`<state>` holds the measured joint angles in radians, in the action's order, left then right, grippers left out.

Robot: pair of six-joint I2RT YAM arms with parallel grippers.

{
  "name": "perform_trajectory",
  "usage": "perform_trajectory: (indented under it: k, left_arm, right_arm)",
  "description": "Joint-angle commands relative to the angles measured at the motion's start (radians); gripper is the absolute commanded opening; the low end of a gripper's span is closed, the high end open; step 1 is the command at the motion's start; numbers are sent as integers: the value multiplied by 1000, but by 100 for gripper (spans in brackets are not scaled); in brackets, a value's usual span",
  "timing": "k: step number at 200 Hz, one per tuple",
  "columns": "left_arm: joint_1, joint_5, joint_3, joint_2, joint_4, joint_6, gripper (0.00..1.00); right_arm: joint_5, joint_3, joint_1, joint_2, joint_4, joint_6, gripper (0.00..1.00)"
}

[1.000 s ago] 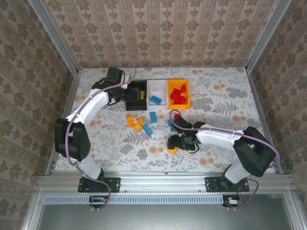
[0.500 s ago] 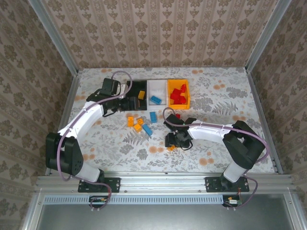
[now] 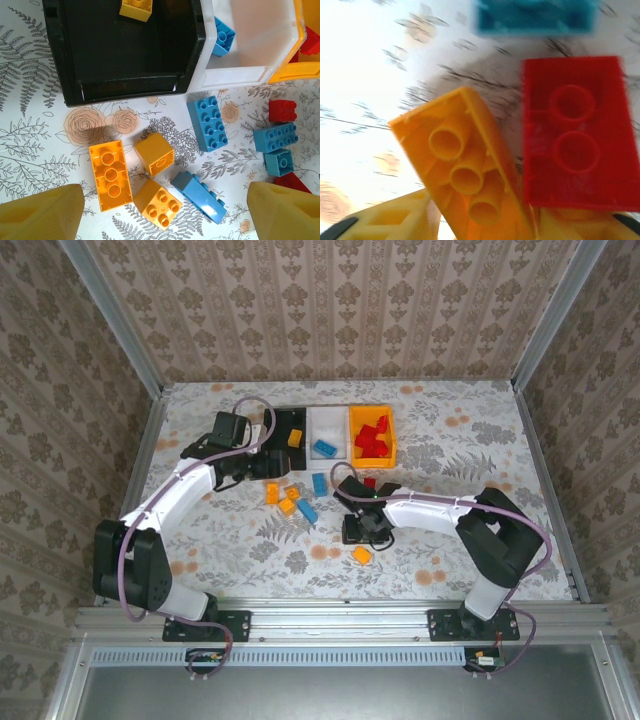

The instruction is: Sort the legos into containers by color

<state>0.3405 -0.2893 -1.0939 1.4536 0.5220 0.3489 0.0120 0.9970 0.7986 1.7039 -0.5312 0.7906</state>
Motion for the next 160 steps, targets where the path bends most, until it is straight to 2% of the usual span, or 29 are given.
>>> perform_trajectory:
  k: [1,42,90,119,149,160]
  left_arm:
    - [-3,-14,9,-33,-10,18,86]
    - [-6,-24,20,-42,-14,24,87]
    - [-22,-30,48,-66,-19,26,87]
    - [-29,-32,68,-86,-19,29,88]
    - [-43,-39,77,-108,-11,25,88]
    - [-51,-49,77,-117,-11,25,88]
  right_arm:
    - [0,43,11,1,60,-31,47]
    - [0,89,12,49,18,-75,60]
    - [-26,153,12,118,-36,-127,61]
    - [-45,189,12,156,-55,-137,54]
    - [-57,205,19,151,-63,-130,38]
    - [-58,209,24,141,-70,-129,35]
